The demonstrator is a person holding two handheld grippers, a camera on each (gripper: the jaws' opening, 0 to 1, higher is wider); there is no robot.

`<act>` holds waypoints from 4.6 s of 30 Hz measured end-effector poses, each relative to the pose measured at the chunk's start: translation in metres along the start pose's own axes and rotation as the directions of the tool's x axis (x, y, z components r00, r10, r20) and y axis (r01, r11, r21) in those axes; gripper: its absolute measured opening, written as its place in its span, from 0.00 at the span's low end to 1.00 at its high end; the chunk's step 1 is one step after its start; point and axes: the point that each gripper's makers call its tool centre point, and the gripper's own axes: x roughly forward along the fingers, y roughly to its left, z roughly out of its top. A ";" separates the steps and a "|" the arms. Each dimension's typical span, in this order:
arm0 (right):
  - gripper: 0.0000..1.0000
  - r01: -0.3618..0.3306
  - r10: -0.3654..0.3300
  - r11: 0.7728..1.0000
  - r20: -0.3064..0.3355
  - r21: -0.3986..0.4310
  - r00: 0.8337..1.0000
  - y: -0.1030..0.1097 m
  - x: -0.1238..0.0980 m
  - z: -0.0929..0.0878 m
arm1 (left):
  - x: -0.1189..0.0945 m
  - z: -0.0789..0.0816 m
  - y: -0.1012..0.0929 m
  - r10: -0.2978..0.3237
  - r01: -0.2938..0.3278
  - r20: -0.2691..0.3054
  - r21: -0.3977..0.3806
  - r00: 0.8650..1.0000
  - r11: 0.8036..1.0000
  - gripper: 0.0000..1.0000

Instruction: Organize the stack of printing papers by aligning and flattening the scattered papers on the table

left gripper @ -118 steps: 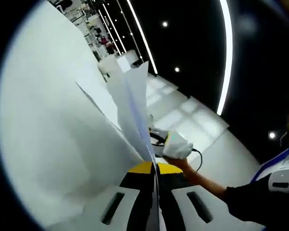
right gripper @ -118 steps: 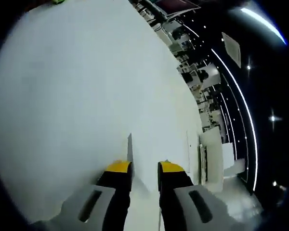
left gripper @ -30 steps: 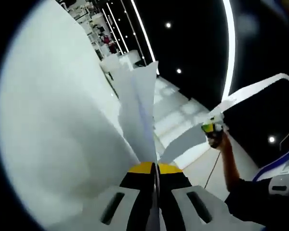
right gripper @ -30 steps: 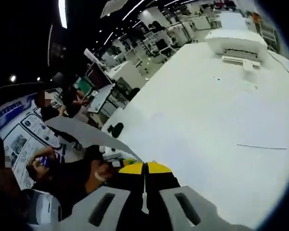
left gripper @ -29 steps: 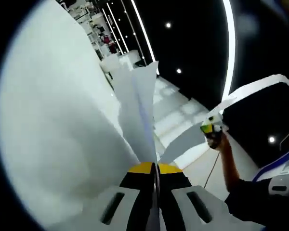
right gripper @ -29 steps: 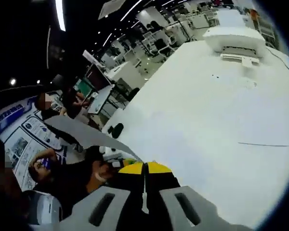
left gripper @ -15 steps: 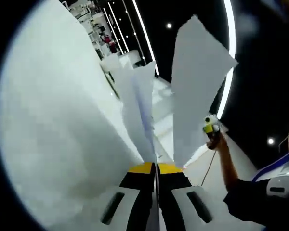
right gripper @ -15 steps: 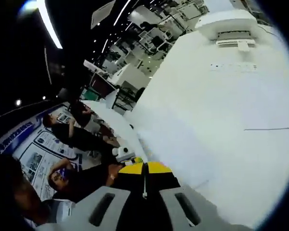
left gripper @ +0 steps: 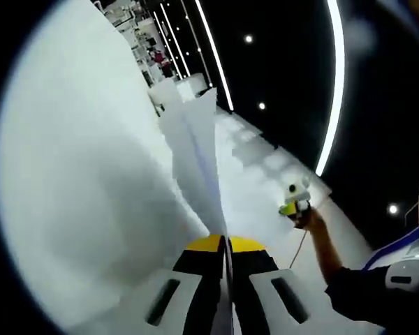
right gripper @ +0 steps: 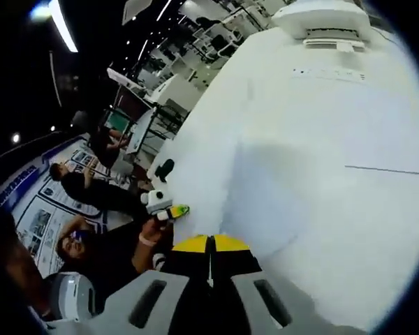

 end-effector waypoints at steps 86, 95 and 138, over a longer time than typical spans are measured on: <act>0.47 0.668 -0.398 0.583 0.554 -0.463 0.731 -0.234 0.012 0.111 | 0.003 -0.005 0.007 0.036 -0.036 -0.048 0.007 0.998 0.999 0.06; 0.49 0.639 -0.417 0.657 0.514 -0.399 0.750 -0.251 0.019 0.113 | 0.003 -0.004 0.006 0.031 -0.031 -0.043 0.001 0.999 1.000 0.06; 0.00 0.585 -0.276 0.422 0.517 -0.692 0.810 -0.131 0.004 0.066 | 0.005 -0.004 0.008 0.029 -0.030 -0.051 -0.019 0.998 0.999 0.06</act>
